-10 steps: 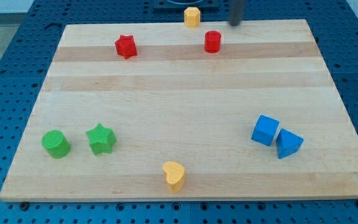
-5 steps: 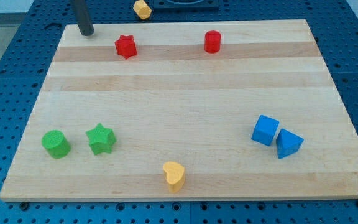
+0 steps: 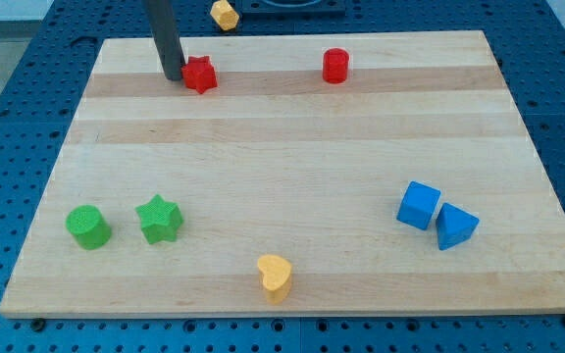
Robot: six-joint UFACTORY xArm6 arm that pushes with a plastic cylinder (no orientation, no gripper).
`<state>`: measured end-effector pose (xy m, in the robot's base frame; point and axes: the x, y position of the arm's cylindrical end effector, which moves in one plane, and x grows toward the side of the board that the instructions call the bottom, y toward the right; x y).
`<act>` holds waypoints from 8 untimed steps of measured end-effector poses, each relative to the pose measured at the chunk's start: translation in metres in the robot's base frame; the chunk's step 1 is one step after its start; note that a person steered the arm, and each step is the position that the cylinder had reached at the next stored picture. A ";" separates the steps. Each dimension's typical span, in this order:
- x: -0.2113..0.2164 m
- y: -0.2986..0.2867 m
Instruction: Push the red star closer to the red circle
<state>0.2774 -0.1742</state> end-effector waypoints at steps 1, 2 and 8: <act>0.007 0.020; 0.007 0.054; -0.022 0.150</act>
